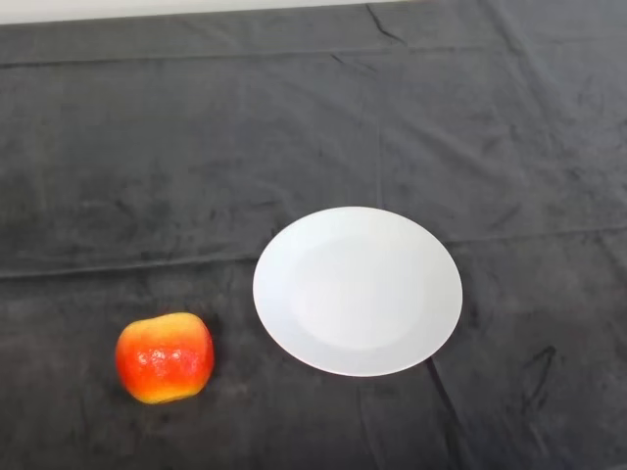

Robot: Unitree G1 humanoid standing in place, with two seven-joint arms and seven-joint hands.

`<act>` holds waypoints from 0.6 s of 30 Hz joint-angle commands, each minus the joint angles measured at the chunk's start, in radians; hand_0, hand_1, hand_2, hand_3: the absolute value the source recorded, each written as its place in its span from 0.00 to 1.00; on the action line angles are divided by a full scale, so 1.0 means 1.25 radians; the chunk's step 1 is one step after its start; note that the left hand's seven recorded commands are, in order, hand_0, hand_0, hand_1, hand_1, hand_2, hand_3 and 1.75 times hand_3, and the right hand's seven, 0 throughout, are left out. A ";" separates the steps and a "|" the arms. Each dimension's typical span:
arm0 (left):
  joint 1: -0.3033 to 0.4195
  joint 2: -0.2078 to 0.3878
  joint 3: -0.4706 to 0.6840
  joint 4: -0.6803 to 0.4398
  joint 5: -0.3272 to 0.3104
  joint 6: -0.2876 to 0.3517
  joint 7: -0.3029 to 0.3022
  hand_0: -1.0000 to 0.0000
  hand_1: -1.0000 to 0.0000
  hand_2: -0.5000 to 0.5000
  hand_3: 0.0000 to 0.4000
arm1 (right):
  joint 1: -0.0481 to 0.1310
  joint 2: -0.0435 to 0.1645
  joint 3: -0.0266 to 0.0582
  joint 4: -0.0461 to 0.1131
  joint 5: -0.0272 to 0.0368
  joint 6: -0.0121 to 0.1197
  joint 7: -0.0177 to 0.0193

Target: Move the apple to the plate

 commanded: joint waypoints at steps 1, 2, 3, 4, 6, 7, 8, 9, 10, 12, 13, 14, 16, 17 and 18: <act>0.062 -0.012 -0.028 -0.062 0.024 0.035 -0.015 1.00 1.00 0.50 0.00 | 0.013 -0.006 0.0025 0.017 0.0009 0.004 -0.0016; 0.074 -0.015 -0.037 -0.091 0.028 0.049 -0.020 1.00 1.00 0.50 0.00 | 0.013 -0.006 0.0025 0.016 0.0010 0.004 -0.0014; 0.087 -0.016 -0.046 -0.121 0.032 0.063 -0.024 1.00 1.00 0.50 0.00 | 0.014 -0.006 0.0025 0.015 0.0010 0.004 -0.0012; 0.104 -0.017 -0.057 -0.160 0.037 0.081 -0.031 1.00 1.00 0.50 0.00 | 0.015 -0.006 0.0025 0.014 0.0011 0.004 -0.0009; 0.134 -0.016 -0.075 -0.224 0.044 0.114 -0.045 1.00 1.00 0.50 0.00 | 0.016 -0.006 0.0025 0.012 0.0013 0.005 -0.0004; 0.149 -0.013 -0.083 -0.258 0.047 0.132 -0.053 1.00 1.00 0.50 0.00 | 0.017 -0.006 0.0025 0.011 0.0014 0.005 -0.0001; 0.160 -0.011 -0.089 -0.282 0.049 0.145 -0.059 1.00 1.00 0.50 0.00 | 0.017 -0.006 0.0025 0.010 0.0014 0.005 0.0001; 0.176 -0.007 -0.097 -0.320 0.053 0.167 -0.070 1.00 1.00 0.50 0.00 | 0.018 -0.006 0.0025 0.009 0.0015 0.005 0.0004; 0.188 -0.003 -0.103 -0.346 0.055 0.184 -0.077 1.00 1.00 0.50 0.00 | 0.018 -0.006 0.0025 0.008 0.0016 0.005 0.0007; 0.212 0.006 -0.117 -0.405 0.060 0.222 -0.094 1.00 1.00 0.50 0.00 | 0.020 -0.006 0.0025 0.006 0.0017 0.006 0.0012; 0.223 0.010 -0.123 -0.432 0.062 0.242 -0.103 1.00 1.00 0.50 0.00 | 0.020 -0.006 0.0025 0.004 0.0018 0.006 0.0015; 0.231 0.014 -0.129 -0.454 0.065 0.259 -0.110 1.00 1.00 0.50 0.00 | 0.021 -0.006 0.0025 0.004 0.0018 0.006 0.0018; 0.245 0.021 -0.142 -0.495 0.071 0.294 -0.124 1.00 1.00 0.50 0.00 | 0.022 -0.006 0.0025 0.002 0.0019 0.007 0.0023; 0.251 0.023 -0.148 -0.512 0.074 0.310 -0.129 1.00 1.00 0.50 0.00 | 0.022 -0.006 0.0025 0.001 0.0019 0.007 0.0025; 0.257 0.025 -0.155 -0.528 0.077 0.325 -0.135 1.00 1.00 0.50 0.00 | 0.022 -0.006 0.0025 0.000 0.0019 0.007 0.0027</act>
